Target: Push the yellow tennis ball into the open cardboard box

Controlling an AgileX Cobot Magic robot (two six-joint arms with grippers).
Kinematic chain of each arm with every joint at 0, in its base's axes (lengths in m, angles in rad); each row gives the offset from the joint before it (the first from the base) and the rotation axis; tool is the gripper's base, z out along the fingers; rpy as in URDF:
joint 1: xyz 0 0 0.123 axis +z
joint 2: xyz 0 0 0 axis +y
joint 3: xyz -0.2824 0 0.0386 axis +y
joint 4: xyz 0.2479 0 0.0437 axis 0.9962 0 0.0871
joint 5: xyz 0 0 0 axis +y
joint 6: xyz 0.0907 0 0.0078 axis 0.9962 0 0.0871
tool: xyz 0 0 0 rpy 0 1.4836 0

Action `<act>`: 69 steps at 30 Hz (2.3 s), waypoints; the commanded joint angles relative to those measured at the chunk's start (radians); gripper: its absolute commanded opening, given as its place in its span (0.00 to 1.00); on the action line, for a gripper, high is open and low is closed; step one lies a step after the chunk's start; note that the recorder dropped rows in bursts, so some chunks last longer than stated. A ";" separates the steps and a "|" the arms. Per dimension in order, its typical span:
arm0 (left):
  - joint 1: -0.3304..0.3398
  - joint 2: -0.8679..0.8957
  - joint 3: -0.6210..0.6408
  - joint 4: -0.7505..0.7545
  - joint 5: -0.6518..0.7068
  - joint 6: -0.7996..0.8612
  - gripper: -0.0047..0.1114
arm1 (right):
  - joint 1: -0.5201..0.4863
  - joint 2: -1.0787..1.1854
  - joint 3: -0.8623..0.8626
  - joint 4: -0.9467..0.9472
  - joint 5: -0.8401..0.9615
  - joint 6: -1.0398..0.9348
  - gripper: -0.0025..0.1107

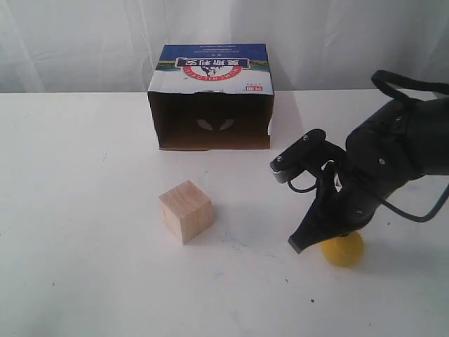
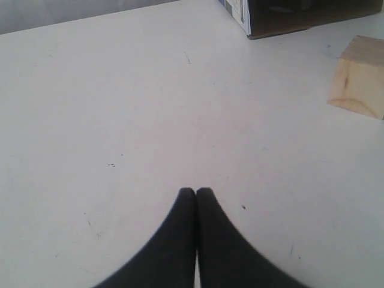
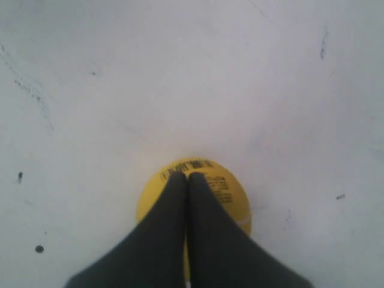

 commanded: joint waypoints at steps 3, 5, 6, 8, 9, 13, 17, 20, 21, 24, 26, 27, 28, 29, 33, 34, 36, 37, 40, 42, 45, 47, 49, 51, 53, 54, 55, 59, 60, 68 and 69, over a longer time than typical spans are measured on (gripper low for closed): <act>0.003 -0.005 0.004 -0.003 -0.003 -0.009 0.04 | 0.015 0.028 -0.092 0.002 -0.008 -0.015 0.02; 0.003 -0.005 0.004 -0.003 -0.003 -0.009 0.04 | 0.028 0.028 -0.140 -0.003 0.017 -0.015 0.02; 0.003 -0.005 0.004 -0.003 -0.003 -0.009 0.04 | 0.028 0.022 -0.165 -0.007 0.036 -0.015 0.02; 0.003 -0.005 0.004 -0.003 -0.003 -0.009 0.04 | 0.028 0.008 -0.199 -0.014 0.070 -0.015 0.02; 0.003 -0.005 0.004 -0.003 -0.003 -0.009 0.04 | 0.028 -0.004 -0.212 -0.019 0.093 -0.015 0.02; 0.003 -0.005 0.004 -0.003 -0.003 -0.009 0.04 | 0.028 -0.066 -0.221 -0.051 0.190 -0.005 0.02; 0.003 -0.005 0.004 -0.003 -0.003 -0.009 0.04 | 0.028 -0.100 -0.203 -0.067 0.301 0.026 0.02; 0.003 -0.005 0.004 -0.003 -0.003 -0.009 0.04 | 0.028 -0.098 -0.171 -0.070 0.326 0.026 0.02; 0.003 -0.005 0.004 -0.003 -0.003 -0.009 0.04 | 0.028 -0.096 -0.155 -0.070 0.314 0.026 0.02; 0.003 -0.005 0.004 -0.003 -0.003 -0.009 0.04 | 0.028 -0.094 -0.112 -0.070 0.259 0.040 0.02; 0.003 -0.005 0.004 -0.003 -0.003 -0.009 0.04 | 0.028 -0.082 -0.095 -0.070 0.237 0.047 0.02; 0.003 -0.005 0.004 -0.003 -0.003 -0.009 0.04 | 0.028 -0.074 -0.092 -0.070 0.226 0.047 0.02; 0.003 -0.005 0.004 -0.003 -0.003 -0.009 0.04 | 0.028 -0.060 -0.092 -0.070 0.220 0.047 0.02; 0.003 -0.005 0.004 -0.003 -0.003 -0.009 0.04 | 0.028 -0.044 -0.092 -0.070 0.208 0.047 0.02; 0.003 -0.005 0.004 -0.003 -0.003 -0.009 0.04 | 0.028 0.024 -0.092 -0.068 0.170 0.047 0.02; 0.003 -0.005 0.004 -0.003 -0.003 -0.009 0.04 | 0.028 0.040 -0.092 -0.063 0.170 0.047 0.02; 0.003 -0.005 0.004 -0.003 -0.003 -0.009 0.04 | 0.028 0.061 -0.092 -0.046 0.170 0.047 0.02; 0.003 -0.005 0.004 -0.003 -0.003 -0.009 0.04 | 0.028 0.066 -0.092 -0.040 0.167 0.047 0.02; 0.003 -0.005 0.004 -0.003 -0.003 -0.009 0.04 | 0.028 0.078 -0.092 -0.038 0.128 0.043 0.02; 0.003 -0.005 0.004 -0.003 -0.003 -0.009 0.04 | 0.028 0.086 -0.092 -0.036 0.102 0.040 0.02; 0.003 -0.005 0.004 -0.003 -0.003 -0.009 0.04 | 0.028 0.099 -0.102 -0.036 0.093 0.031 0.02; 0.003 -0.005 0.004 -0.003 -0.003 -0.009 0.04 | 0.028 0.110 -0.116 -0.036 0.089 0.019 0.02; 0.003 -0.005 0.004 -0.003 -0.003 -0.009 0.04 | 0.028 0.122 -0.135 -0.036 0.078 0.009 0.02; 0.003 -0.005 0.004 -0.003 -0.003 -0.009 0.04 | 0.028 0.136 -0.164 -0.036 0.063 0.005 0.02; 0.003 -0.005 0.004 -0.003 -0.003 -0.009 0.04 | 0.028 0.150 -0.199 -0.038 0.049 0.005 0.02; 0.003 -0.005 0.004 -0.003 -0.003 -0.009 0.04 | 0.028 0.158 -0.220 -0.041 0.044 0.004 0.02; 0.003 -0.005 0.004 -0.003 -0.003 -0.009 0.04 | 0.028 0.164 -0.239 -0.044 0.044 0.004 0.02; 0.003 -0.005 0.004 -0.003 -0.003 -0.009 0.04 | 0.028 0.172 -0.329 -0.056 0.078 -0.014 0.02; 0.003 -0.005 0.004 -0.003 -0.003 -0.009 0.04 | 0.028 0.168 -0.348 -0.061 0.093 -0.014 0.02; 0.003 -0.005 0.004 -0.003 -0.003 -0.009 0.04 | 0.028 0.078 -0.377 -0.062 0.235 -0.012 0.02; 0.003 -0.005 0.004 -0.003 -0.003 -0.009 0.04 | 0.028 0.070 -0.367 -0.056 0.251 -0.012 0.02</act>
